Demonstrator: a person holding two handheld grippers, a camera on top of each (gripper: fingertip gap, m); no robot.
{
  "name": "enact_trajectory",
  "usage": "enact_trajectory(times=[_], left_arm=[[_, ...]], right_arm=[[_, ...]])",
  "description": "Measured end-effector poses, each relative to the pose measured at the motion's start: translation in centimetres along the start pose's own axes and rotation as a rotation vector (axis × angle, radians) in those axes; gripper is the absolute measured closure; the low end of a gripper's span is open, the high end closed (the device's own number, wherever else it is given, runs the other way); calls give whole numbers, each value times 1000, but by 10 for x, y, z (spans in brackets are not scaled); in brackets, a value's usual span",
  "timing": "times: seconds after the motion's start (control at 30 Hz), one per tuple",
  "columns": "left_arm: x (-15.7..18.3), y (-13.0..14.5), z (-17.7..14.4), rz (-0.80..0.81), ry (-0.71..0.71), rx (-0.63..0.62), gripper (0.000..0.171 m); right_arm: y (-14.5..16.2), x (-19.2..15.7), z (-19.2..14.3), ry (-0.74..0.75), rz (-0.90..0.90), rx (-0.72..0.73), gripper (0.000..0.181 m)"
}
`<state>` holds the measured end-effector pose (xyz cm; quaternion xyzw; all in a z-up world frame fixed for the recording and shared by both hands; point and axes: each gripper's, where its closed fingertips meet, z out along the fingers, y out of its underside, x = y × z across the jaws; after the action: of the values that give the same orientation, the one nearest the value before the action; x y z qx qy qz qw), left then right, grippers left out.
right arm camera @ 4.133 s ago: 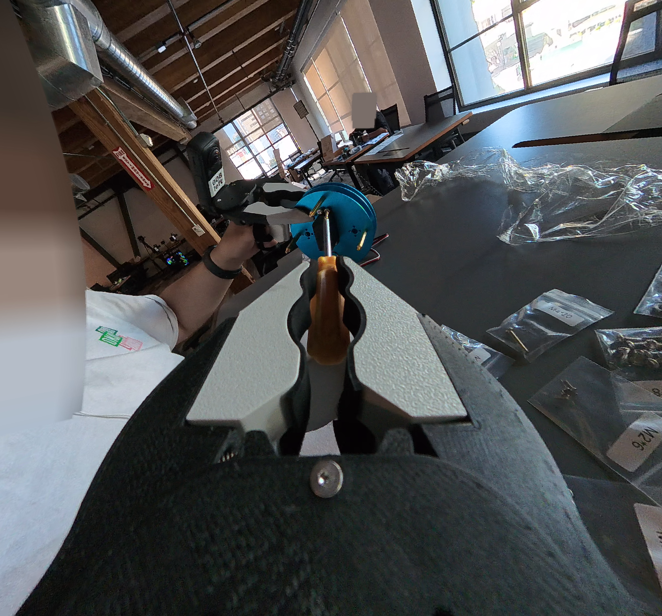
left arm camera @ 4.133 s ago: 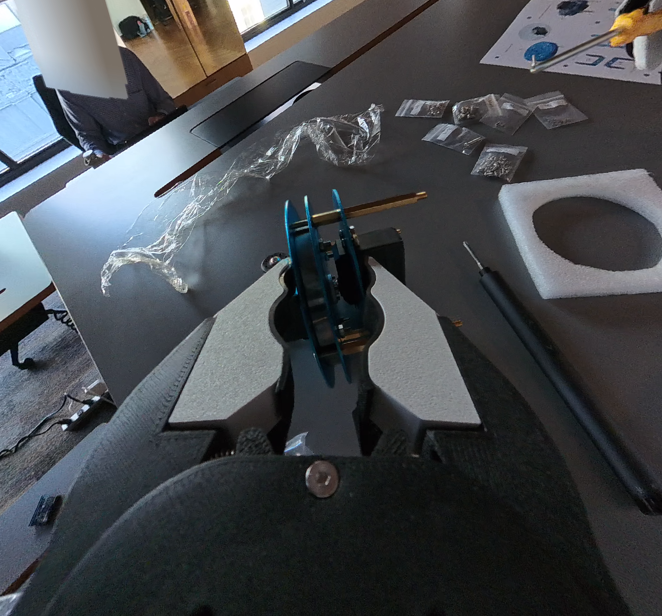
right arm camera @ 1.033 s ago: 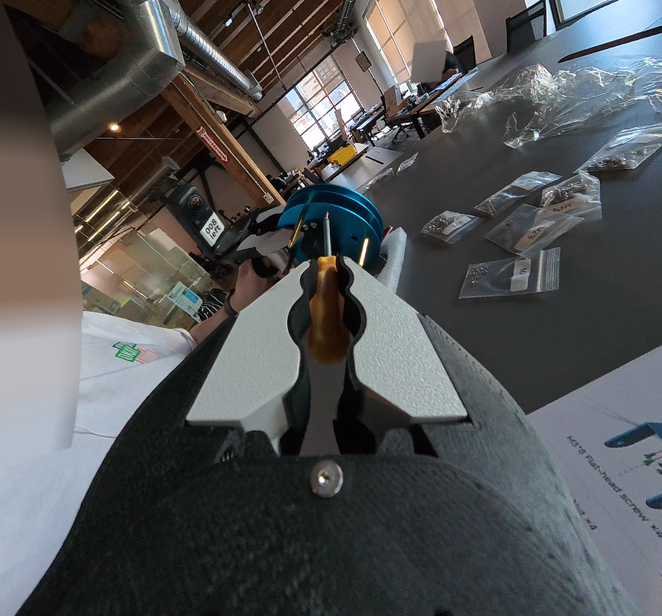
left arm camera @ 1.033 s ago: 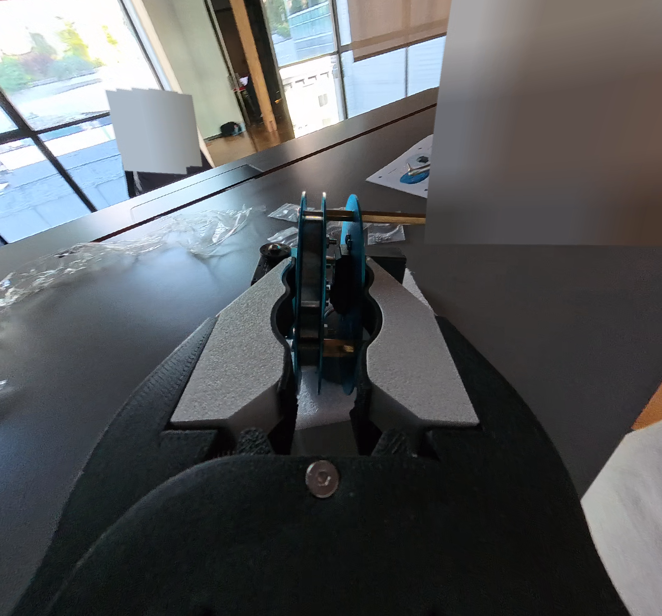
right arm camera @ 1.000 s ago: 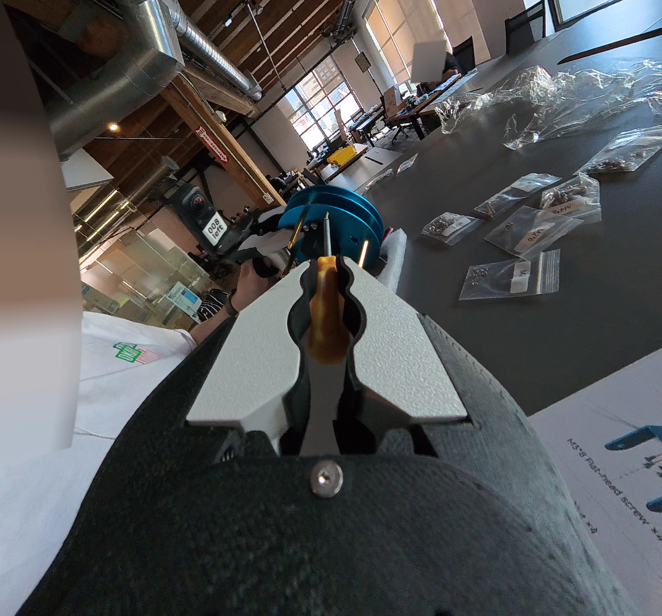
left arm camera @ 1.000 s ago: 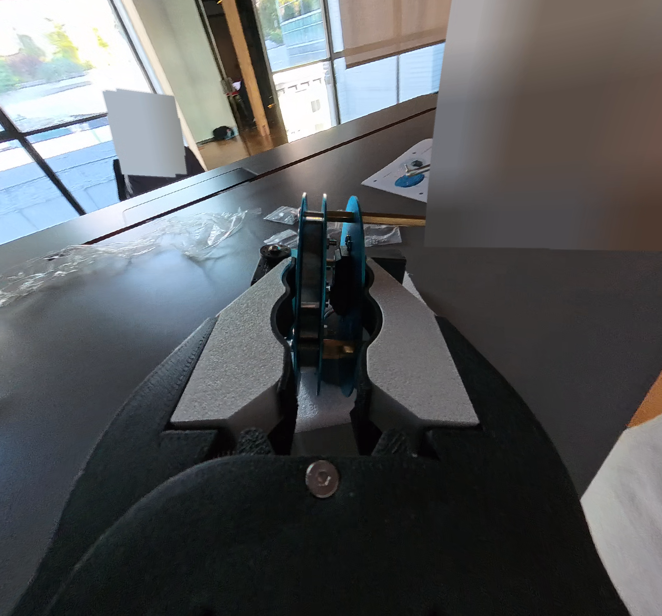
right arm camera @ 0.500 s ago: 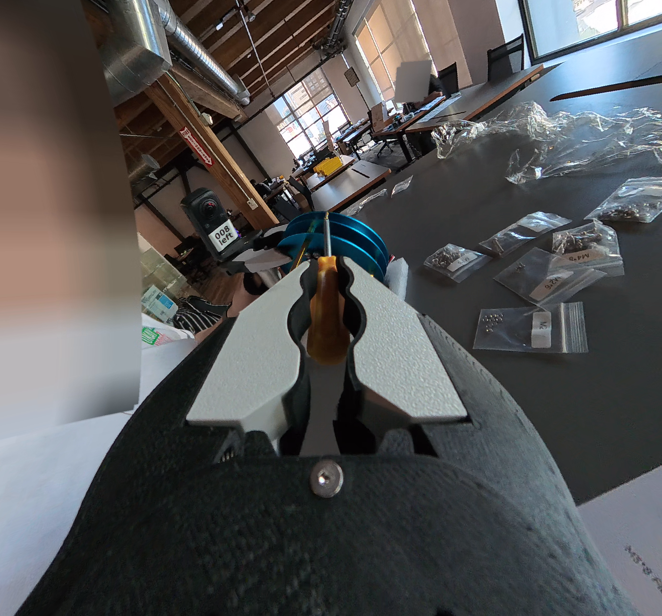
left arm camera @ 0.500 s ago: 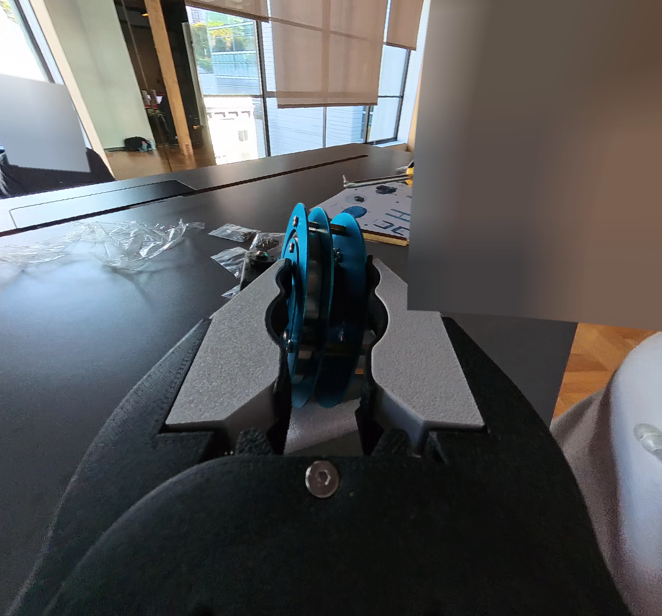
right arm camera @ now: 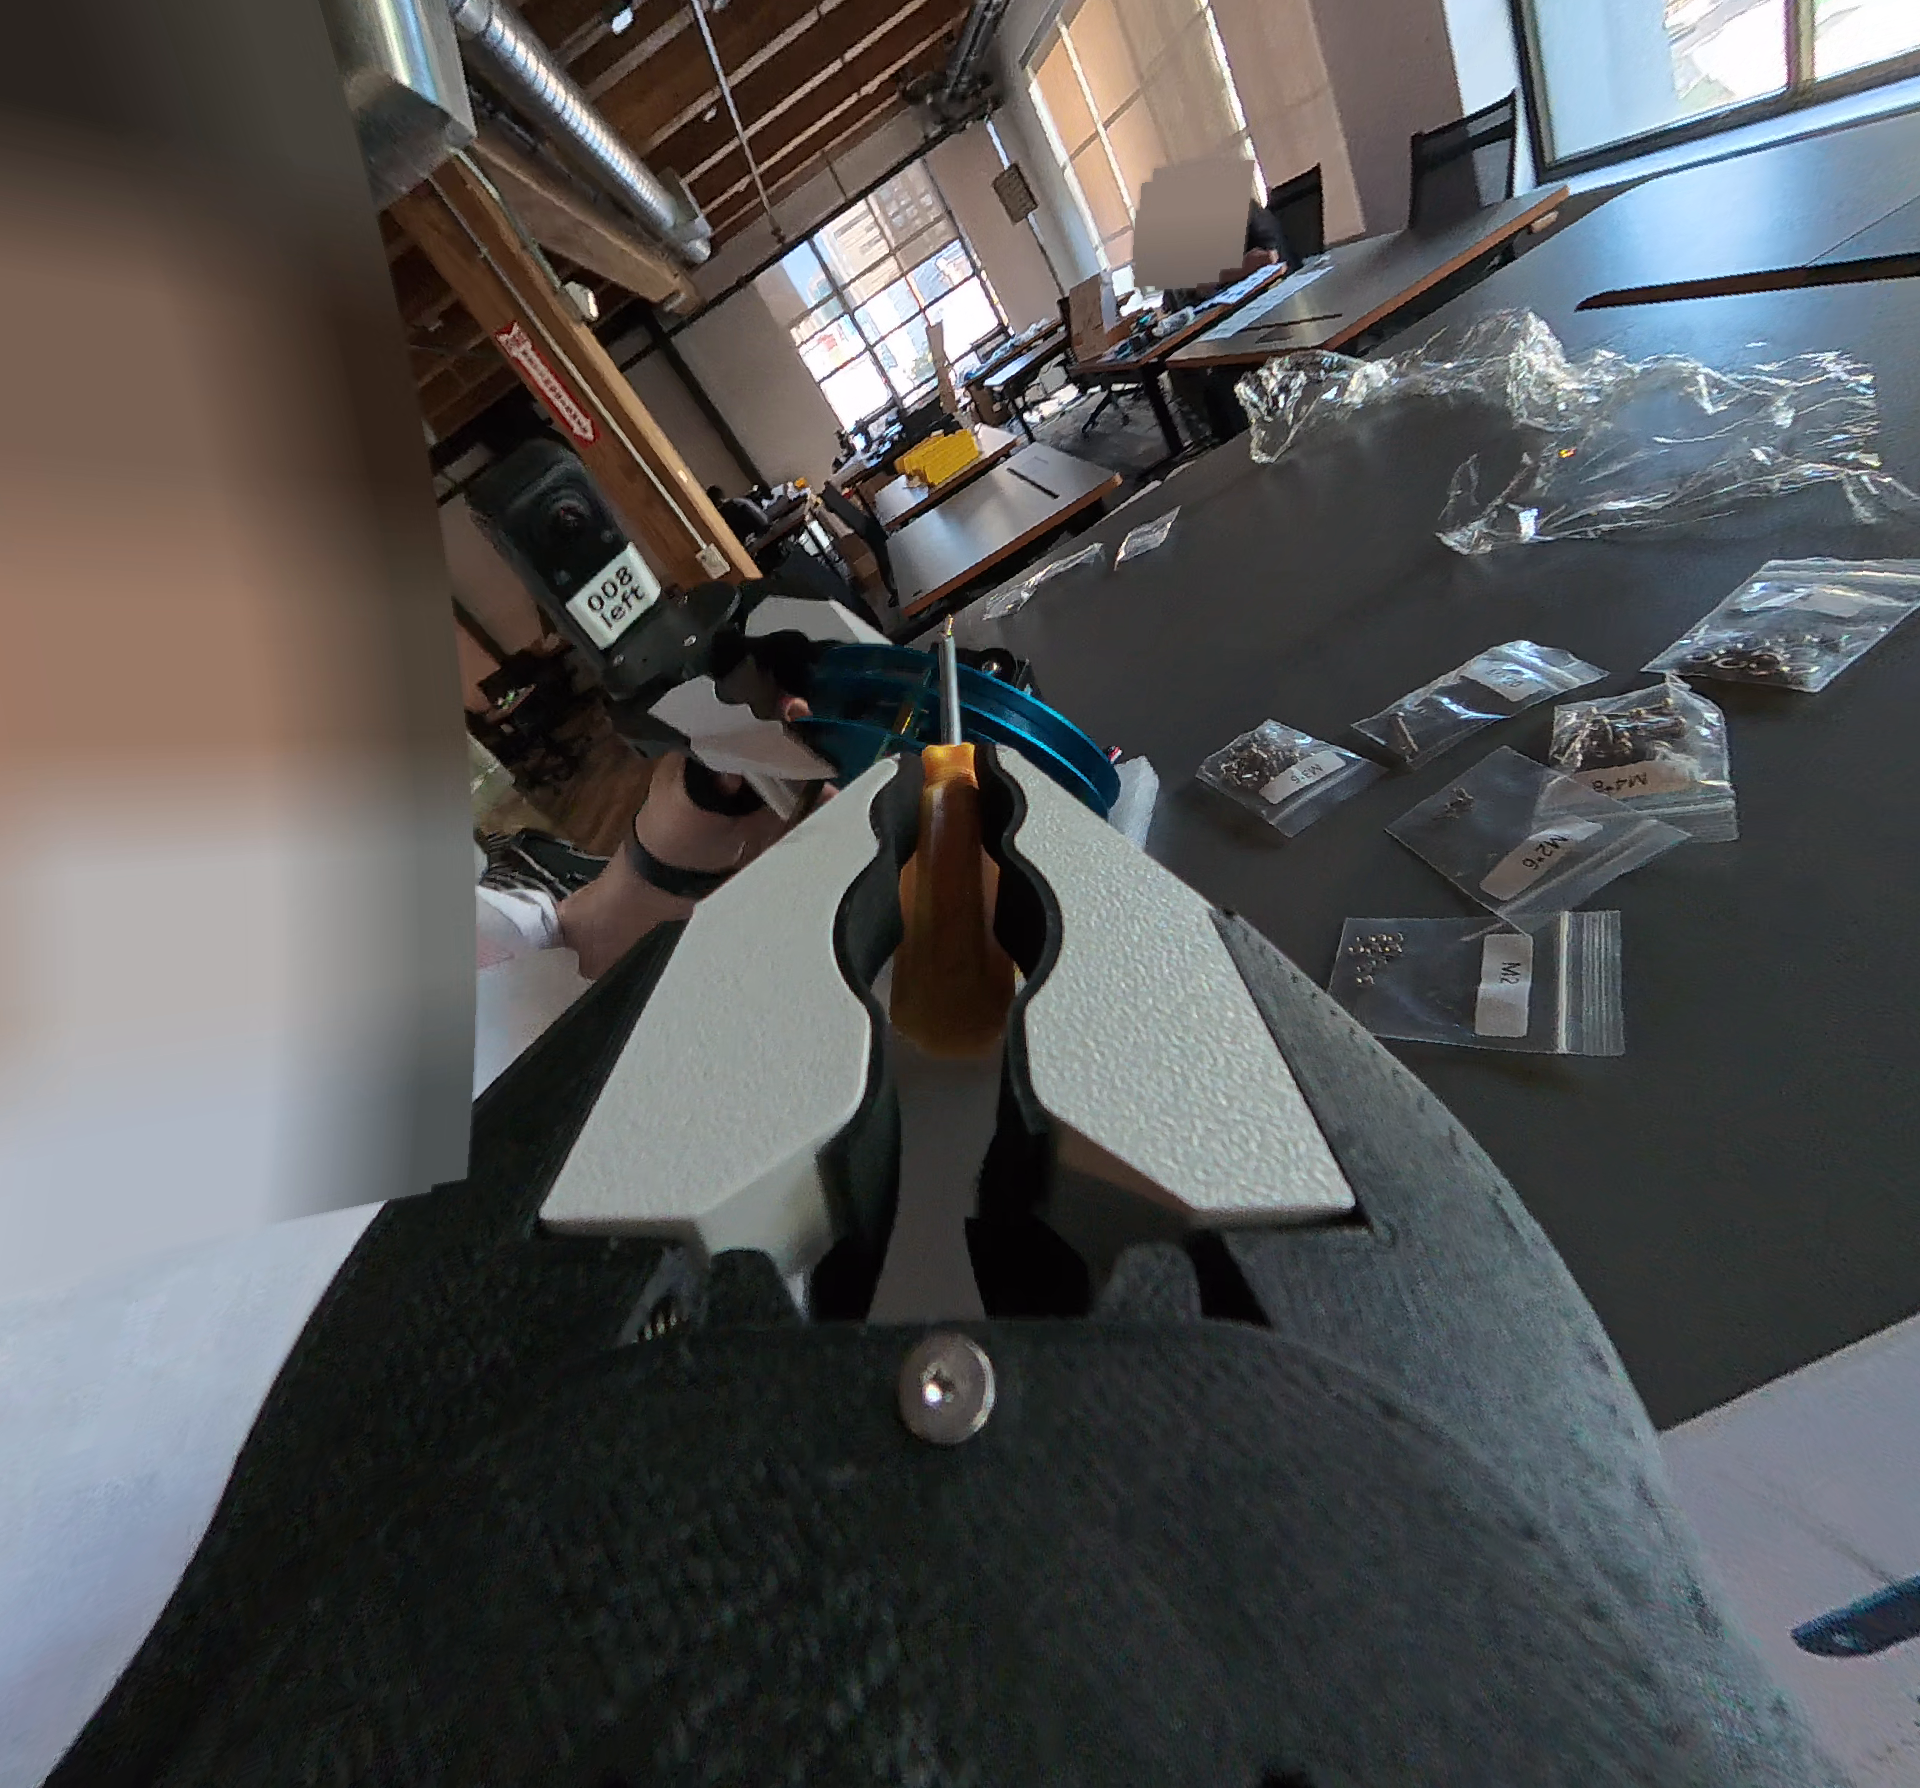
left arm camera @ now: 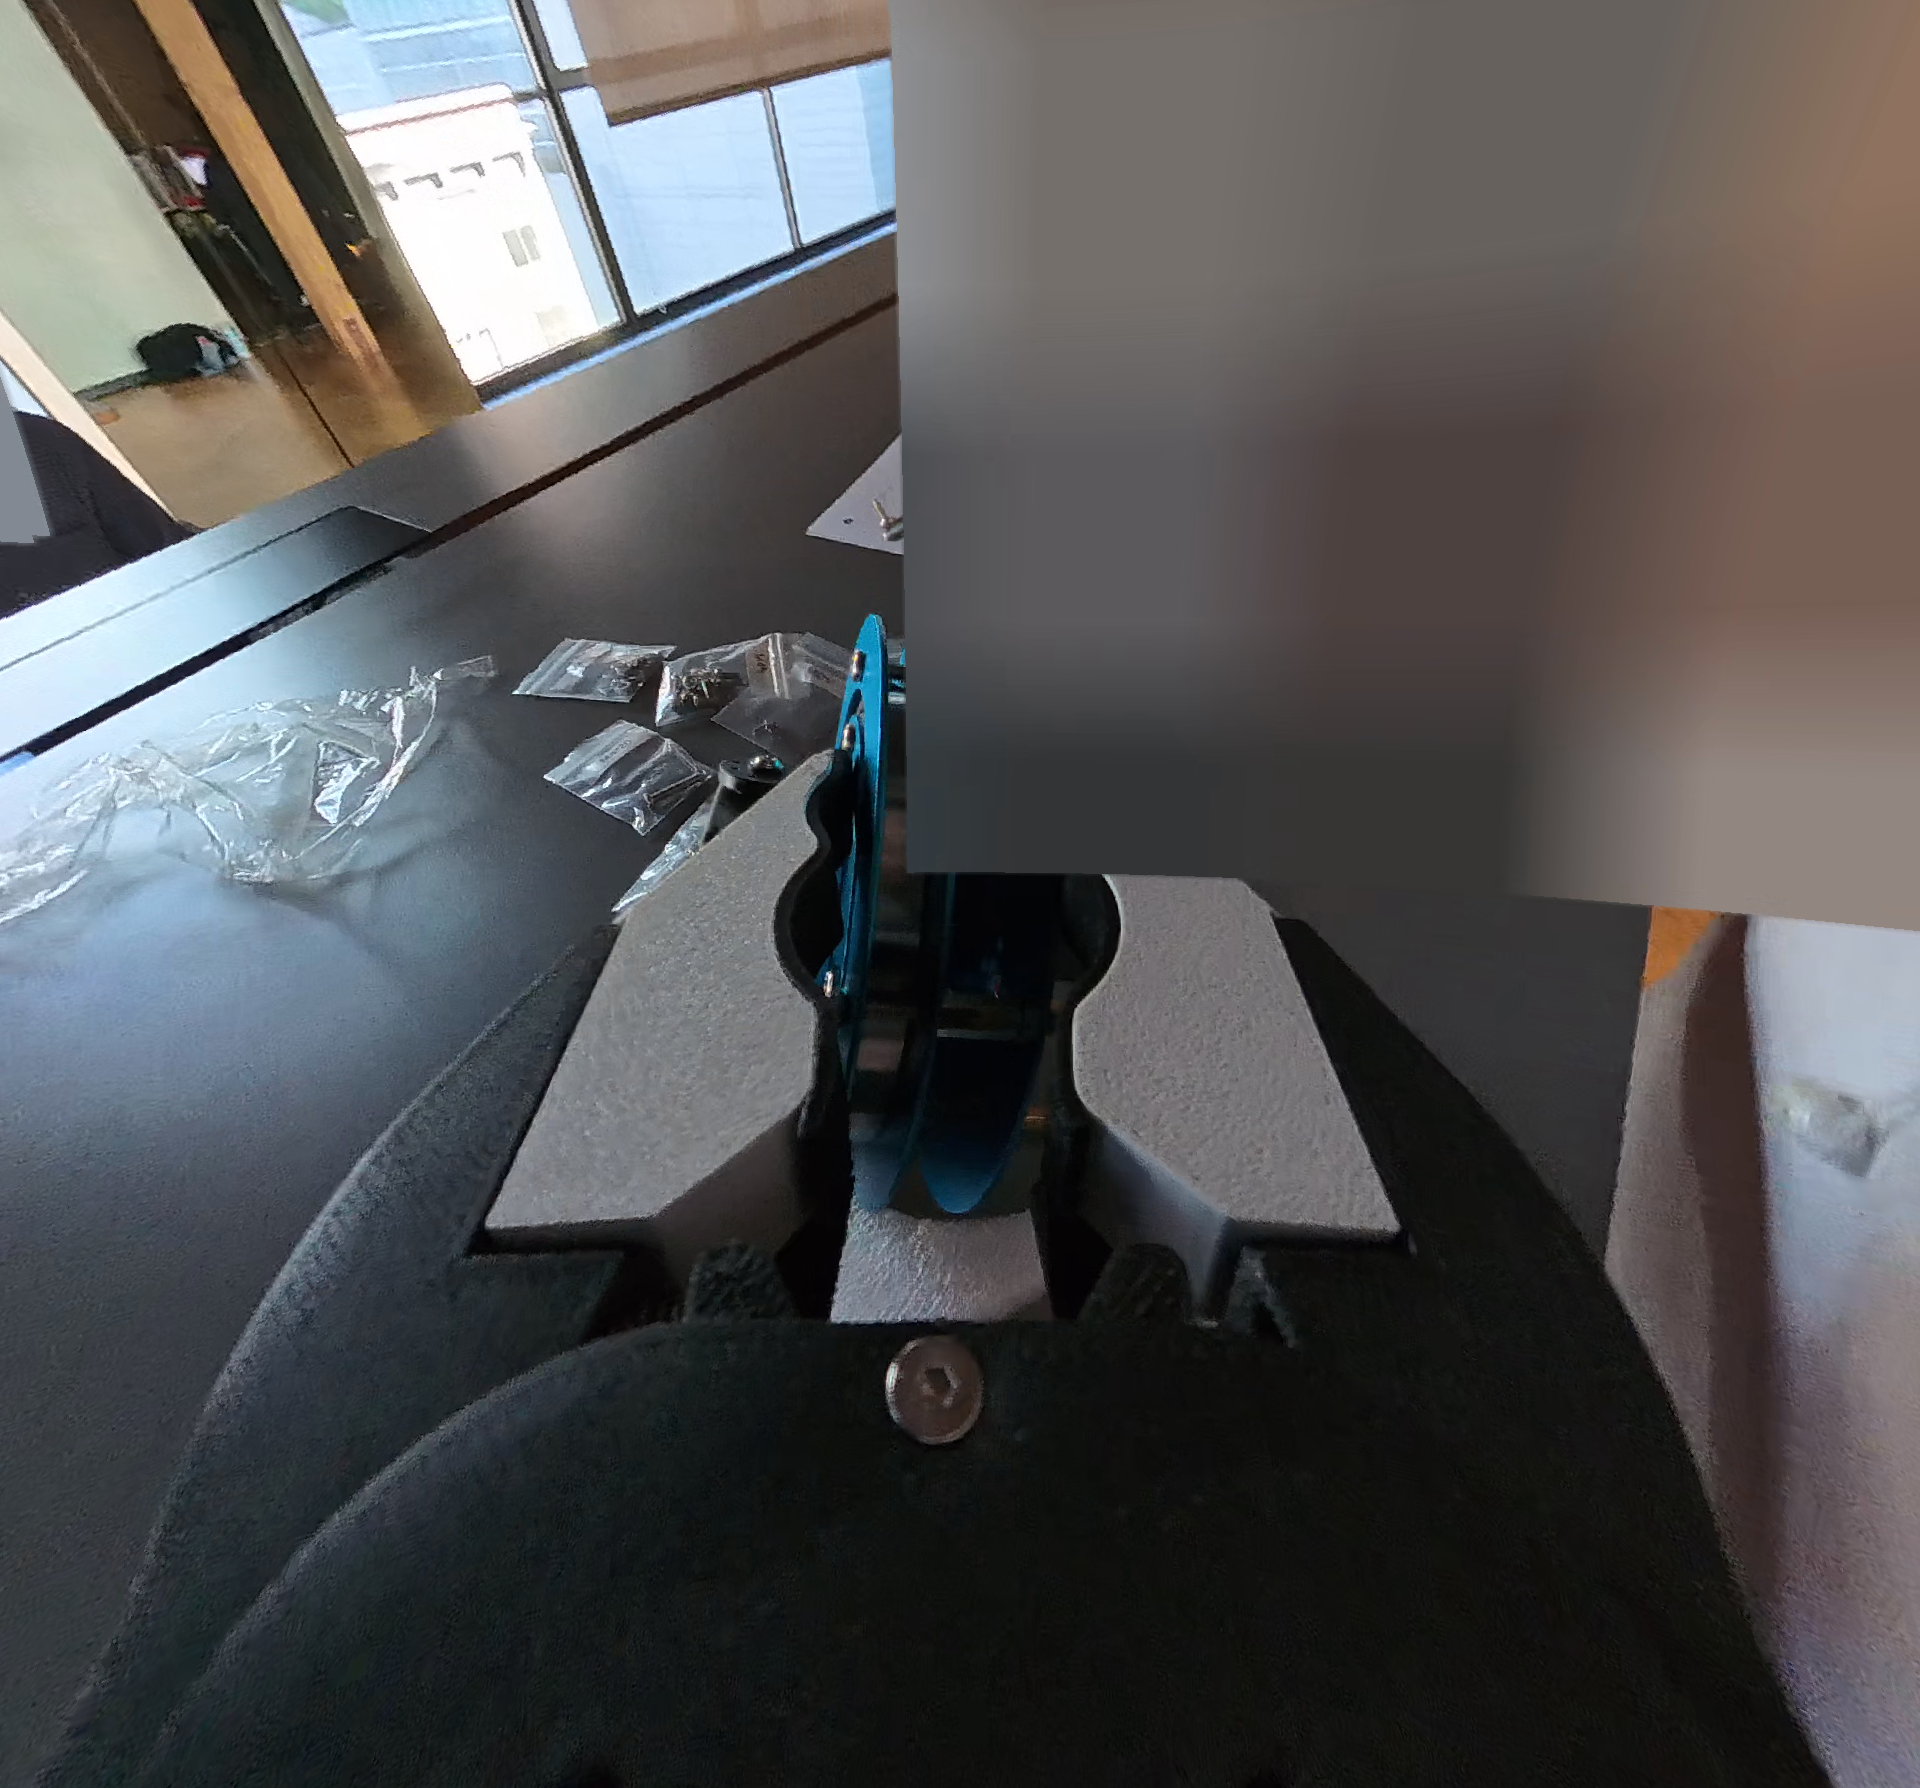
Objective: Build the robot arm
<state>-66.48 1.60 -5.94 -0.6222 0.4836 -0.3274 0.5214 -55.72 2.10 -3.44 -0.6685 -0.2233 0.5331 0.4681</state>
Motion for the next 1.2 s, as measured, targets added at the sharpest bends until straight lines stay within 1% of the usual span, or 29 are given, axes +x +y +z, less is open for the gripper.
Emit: enact_trajectory(times=[0.03,0.1,0.2,0.3,0.33,0.37,0.43,0.47,0.57,0.63,0.77,0.87,1.0,1.13,1.2], left_arm=[[0,0,1,-6,7,-12,134],[-1,-1,3,-11,13,-32,134],[2,-1,8,51,6,-64,135],[0,1,8,72,-23,-98,135],[-3,1,6,77,-50,-96,130],[-7,1,5,80,-89,-91,121],[-10,-1,0,48,-149,-64,108],[-7,-4,-3,13,-150,-41,106],[-1,-12,-15,-80,-156,54,108],[-1,-14,-22,-122,-173,93,111],[-5,-17,-29,-145,-201,140,115],[-5,-14,-27,-133,-203,110,113],[4,-22,-20,-118,-151,93,117],[5,-14,-7,-21,-144,-31,118],[1,-5,-2,17,-157,-88,124]], right_arm=[[0,-1,-1,-11,-2,-13,172],[0,-3,-3,-46,2,-34,172],[-6,-6,-11,-76,-13,-50,172],[-11,-6,-20,-101,-34,-66,172],[-13,-6,-22,-111,-36,-73,172],[-14,-5,-25,-118,-38,-78,172],[-17,-3,-28,-129,-38,-84,172],[-18,-2,-29,-138,-37,-87,172],[-19,2,-29,-142,-39,-105,172],[-19,2,-27,-158,-43,-116,172],[-16,1,-18,-165,-72,-173,172],[-16,3,-11,-173,-58,-218,172],[-19,10,-2,-184,-67,-243,172],[-28,19,4,-202,-30,-235,173],[-32,23,9,-202,-10,-244,172]])
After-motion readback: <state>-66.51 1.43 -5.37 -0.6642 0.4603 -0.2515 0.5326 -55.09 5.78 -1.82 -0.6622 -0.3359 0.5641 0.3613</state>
